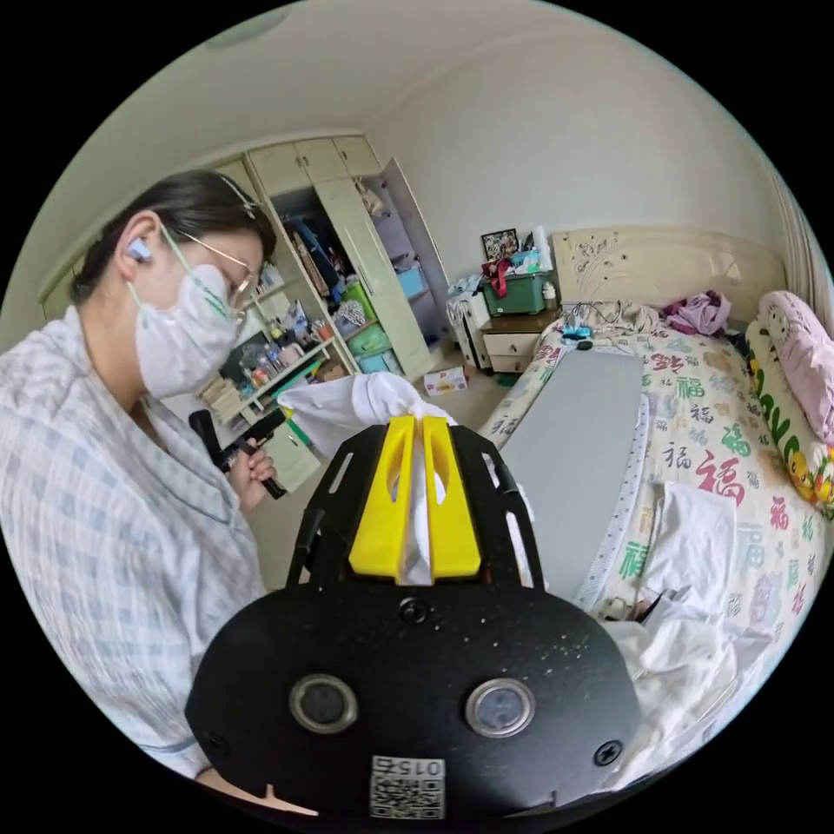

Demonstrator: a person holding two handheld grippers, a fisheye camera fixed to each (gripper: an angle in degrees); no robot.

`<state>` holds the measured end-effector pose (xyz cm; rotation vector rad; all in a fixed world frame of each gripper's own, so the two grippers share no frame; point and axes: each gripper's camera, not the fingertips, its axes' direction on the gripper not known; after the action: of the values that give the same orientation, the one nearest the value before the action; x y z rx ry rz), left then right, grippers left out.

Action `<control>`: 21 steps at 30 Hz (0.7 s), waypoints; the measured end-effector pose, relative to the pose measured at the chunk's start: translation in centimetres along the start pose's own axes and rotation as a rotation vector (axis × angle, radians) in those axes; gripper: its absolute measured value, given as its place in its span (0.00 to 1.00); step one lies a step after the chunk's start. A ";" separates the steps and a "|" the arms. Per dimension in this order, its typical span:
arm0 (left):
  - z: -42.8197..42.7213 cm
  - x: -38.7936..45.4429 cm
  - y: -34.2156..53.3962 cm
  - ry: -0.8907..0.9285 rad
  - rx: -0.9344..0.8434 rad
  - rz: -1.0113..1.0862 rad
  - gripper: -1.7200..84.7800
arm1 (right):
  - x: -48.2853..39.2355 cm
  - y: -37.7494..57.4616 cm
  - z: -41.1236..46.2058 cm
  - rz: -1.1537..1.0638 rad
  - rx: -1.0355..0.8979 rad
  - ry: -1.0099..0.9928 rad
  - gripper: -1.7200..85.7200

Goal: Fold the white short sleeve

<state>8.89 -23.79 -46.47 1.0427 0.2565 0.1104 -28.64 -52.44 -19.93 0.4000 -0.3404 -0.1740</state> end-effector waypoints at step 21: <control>1.9 3.4 -9.5 0.187 -0.226 0.435 0.01 | -6.4 -5.4 -7.4 -0.144 -0.055 0.206 0.02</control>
<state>12.39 -29.40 -54.29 0.8498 0.1773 0.6179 -32.46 -53.26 -30.36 0.3848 -0.1036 -0.2803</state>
